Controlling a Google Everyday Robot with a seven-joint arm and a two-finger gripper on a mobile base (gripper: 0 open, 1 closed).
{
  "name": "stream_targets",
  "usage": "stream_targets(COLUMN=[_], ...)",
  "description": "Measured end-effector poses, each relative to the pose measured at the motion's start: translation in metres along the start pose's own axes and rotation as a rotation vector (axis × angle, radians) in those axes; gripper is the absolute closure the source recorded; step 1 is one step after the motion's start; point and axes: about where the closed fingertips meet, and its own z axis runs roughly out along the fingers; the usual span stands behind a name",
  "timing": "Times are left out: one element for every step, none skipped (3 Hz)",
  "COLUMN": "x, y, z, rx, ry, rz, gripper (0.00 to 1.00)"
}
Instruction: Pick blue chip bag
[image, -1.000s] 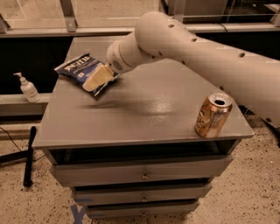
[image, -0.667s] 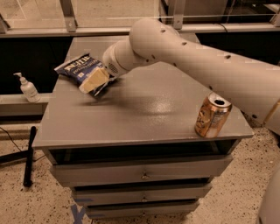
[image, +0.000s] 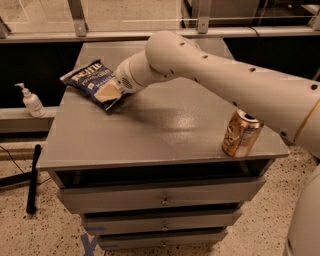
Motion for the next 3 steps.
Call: stream_targets(x=[0.004, 0.007, 0.002], y=[0.001, 0.003, -0.001], z=[0.002, 0.0, -0.01], rx=[0.008, 0.021, 0.048], ry=[-0.007, -0.012, -0.021], rz=[0.02, 0.034, 0.026], gripper=[0.62, 0.85, 1.0])
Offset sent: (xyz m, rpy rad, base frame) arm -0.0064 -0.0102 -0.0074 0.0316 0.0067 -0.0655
